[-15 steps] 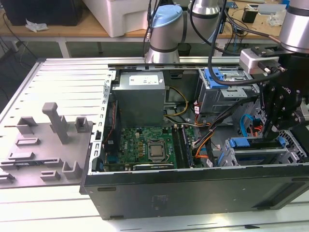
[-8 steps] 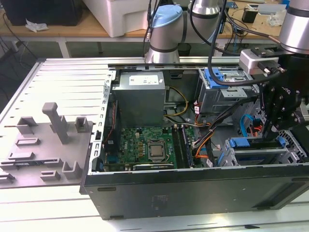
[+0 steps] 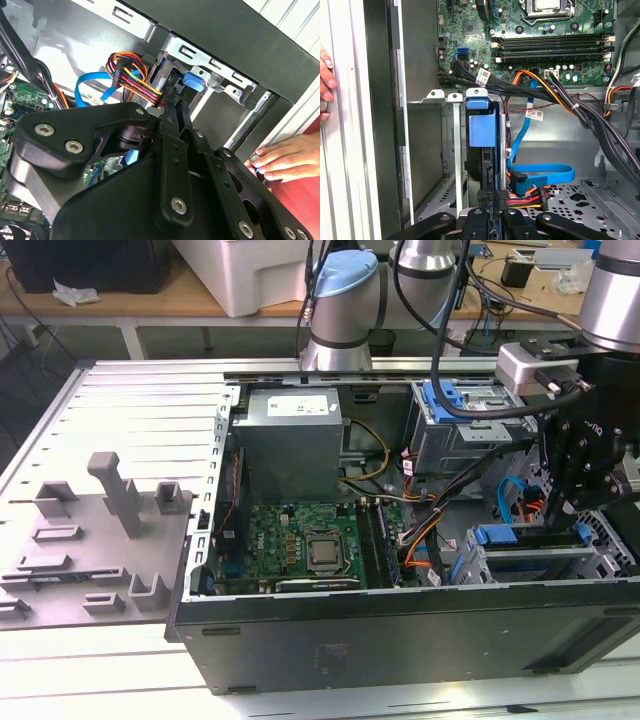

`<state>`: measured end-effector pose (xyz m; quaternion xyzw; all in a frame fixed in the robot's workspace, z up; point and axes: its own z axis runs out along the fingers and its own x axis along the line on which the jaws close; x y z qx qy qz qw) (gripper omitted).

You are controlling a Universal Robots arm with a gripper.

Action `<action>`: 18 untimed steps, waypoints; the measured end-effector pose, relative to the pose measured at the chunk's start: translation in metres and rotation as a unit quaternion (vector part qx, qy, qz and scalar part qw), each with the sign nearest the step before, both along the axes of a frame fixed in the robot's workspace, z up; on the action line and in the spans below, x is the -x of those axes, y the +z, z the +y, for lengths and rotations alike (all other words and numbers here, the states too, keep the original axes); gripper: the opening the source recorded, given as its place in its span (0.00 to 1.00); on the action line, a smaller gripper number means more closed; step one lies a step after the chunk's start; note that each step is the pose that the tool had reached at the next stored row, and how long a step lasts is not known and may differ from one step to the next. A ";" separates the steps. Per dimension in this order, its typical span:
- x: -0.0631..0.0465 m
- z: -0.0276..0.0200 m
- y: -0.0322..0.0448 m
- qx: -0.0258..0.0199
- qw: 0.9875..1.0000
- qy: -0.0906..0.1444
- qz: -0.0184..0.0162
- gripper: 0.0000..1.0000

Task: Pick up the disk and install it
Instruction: 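Insert the first disk wire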

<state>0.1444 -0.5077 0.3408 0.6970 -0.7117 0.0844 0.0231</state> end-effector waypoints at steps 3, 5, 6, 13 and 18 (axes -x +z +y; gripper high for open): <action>0.000 -0.0001 -0.0002 0.000 1.000 0.000 0.000 0.17; 0.000 -0.0001 -0.0005 0.000 1.000 0.000 0.000 0.17; 0.000 -0.0001 -0.0009 0.000 1.000 0.000 0.000 0.17; 0.000 -0.0001 0.0005 0.000 1.000 0.000 0.000 0.17; 0.000 -0.0001 0.0035 -0.001 1.000 0.000 0.000 0.17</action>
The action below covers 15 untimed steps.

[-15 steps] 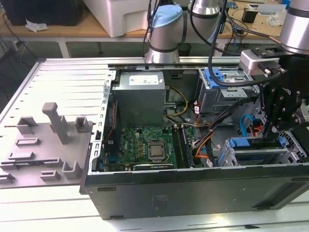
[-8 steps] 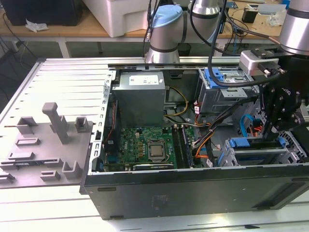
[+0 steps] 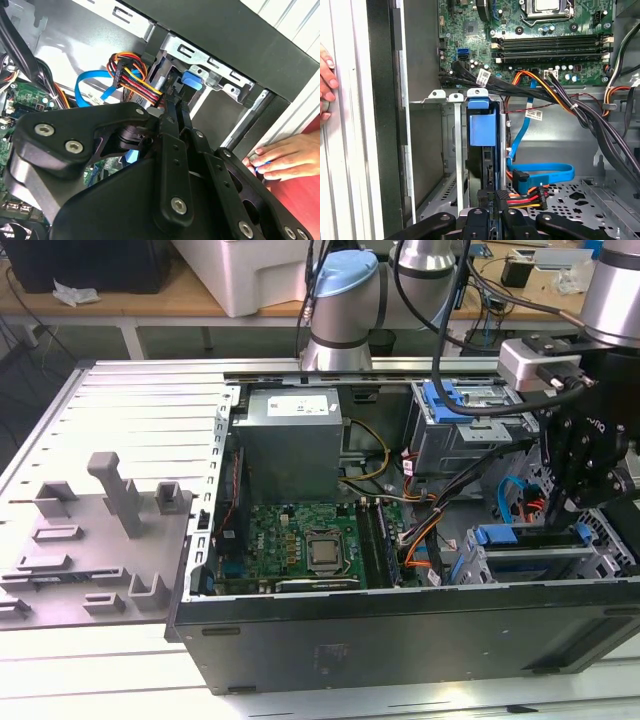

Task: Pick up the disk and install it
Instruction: 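Insert the first disk wire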

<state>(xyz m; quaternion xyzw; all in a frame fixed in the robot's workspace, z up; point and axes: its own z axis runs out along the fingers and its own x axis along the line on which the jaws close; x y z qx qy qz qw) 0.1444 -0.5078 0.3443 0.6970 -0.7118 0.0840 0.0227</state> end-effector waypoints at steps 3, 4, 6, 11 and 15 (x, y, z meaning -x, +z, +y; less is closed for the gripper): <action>0.000 -0.0003 -0.0001 -0.004 1.000 0.000 0.000 0.17; 0.000 -0.0006 0.0000 -0.006 1.000 0.000 0.000 0.17; 0.000 -0.0010 0.0000 -0.008 1.000 0.000 0.000 0.17; 0.000 -0.0021 -0.0002 -0.009 1.000 0.000 0.000 0.17; 0.000 -0.0022 -0.0008 -0.009 1.000 0.000 0.000 0.17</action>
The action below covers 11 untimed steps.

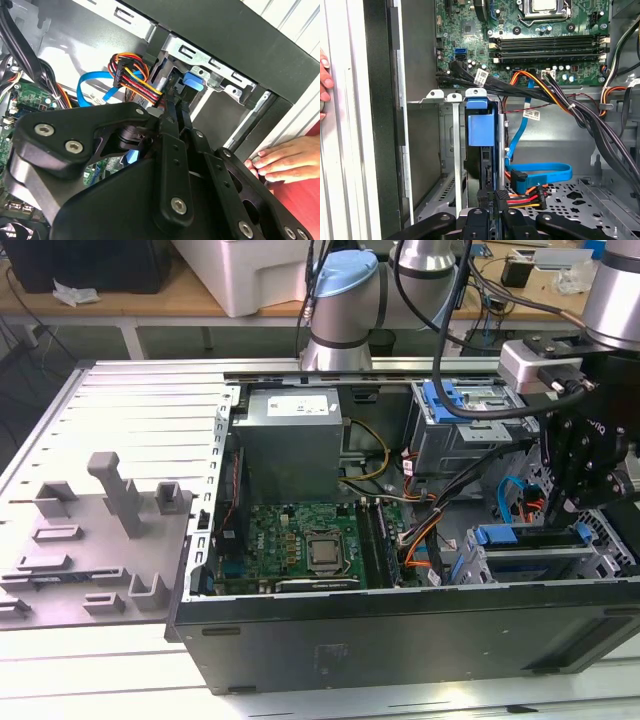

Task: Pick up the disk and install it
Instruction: 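Insert the first disk wire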

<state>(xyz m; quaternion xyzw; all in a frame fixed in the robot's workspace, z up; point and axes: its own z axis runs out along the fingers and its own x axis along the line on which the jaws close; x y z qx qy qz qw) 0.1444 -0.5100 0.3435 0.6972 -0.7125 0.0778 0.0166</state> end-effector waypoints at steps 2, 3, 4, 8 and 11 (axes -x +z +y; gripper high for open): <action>0.000 0.0000 -0.0002 0.000 1.000 0.000 0.000 0.17; 0.000 0.0000 -0.0004 0.000 1.000 0.000 0.000 0.17; 0.000 0.0000 -0.0007 0.000 1.000 0.000 0.000 0.17; 0.000 0.0000 -0.0011 0.000 1.000 0.000 0.000 0.17; 0.000 0.0000 -0.0015 0.000 1.000 0.000 0.000 0.17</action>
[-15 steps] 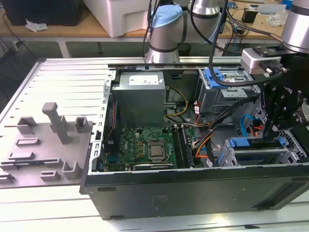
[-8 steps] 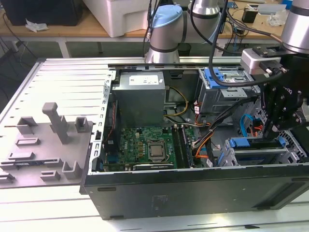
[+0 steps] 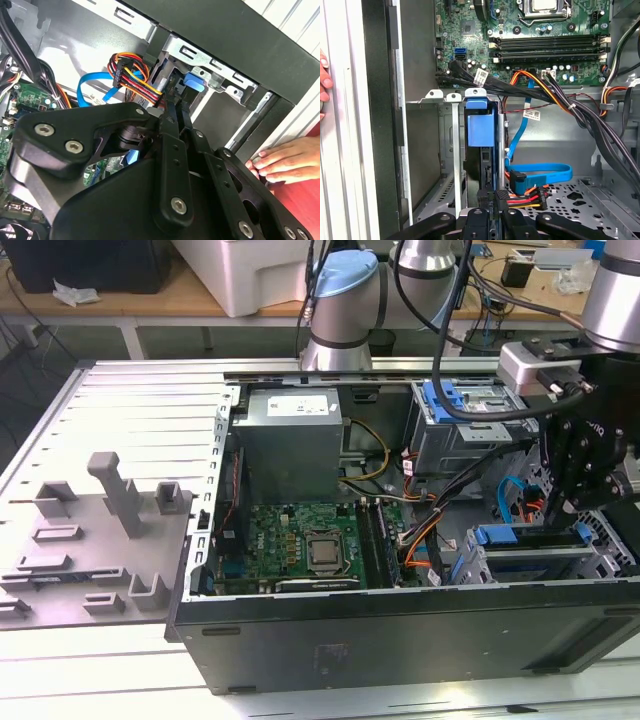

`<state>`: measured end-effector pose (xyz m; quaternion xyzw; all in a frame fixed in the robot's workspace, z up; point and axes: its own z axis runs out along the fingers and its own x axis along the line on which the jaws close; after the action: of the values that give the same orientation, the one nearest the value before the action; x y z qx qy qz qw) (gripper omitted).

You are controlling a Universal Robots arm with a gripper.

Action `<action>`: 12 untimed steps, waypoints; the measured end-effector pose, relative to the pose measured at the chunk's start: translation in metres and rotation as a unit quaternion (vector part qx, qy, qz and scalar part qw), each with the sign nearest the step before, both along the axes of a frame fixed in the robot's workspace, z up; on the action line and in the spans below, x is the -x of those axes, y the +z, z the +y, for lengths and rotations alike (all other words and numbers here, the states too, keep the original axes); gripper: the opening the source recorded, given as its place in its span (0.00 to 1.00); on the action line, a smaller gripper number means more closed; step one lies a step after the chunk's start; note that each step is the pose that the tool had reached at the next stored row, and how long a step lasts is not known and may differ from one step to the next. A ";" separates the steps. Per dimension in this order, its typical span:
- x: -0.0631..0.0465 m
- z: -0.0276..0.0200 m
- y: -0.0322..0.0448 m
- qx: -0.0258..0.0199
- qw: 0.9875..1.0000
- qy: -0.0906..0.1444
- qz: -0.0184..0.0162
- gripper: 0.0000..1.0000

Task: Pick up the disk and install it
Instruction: 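Insert the first disk wire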

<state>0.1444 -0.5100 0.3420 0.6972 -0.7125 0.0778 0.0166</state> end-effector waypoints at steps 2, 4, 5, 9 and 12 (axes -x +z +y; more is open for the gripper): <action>0.000 0.0000 -0.0003 0.000 1.000 0.000 0.000 0.17; 0.000 0.0000 -0.0007 0.000 1.000 0.000 0.000 0.17; 0.000 0.0000 -0.0008 0.000 1.000 0.000 0.000 0.17; 0.000 0.0000 -0.0015 0.000 1.000 0.000 0.000 0.17; 0.000 0.0000 -0.0021 0.000 1.000 0.000 0.000 0.17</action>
<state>0.1444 -0.5100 0.3399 0.6972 -0.7125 0.0778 0.0166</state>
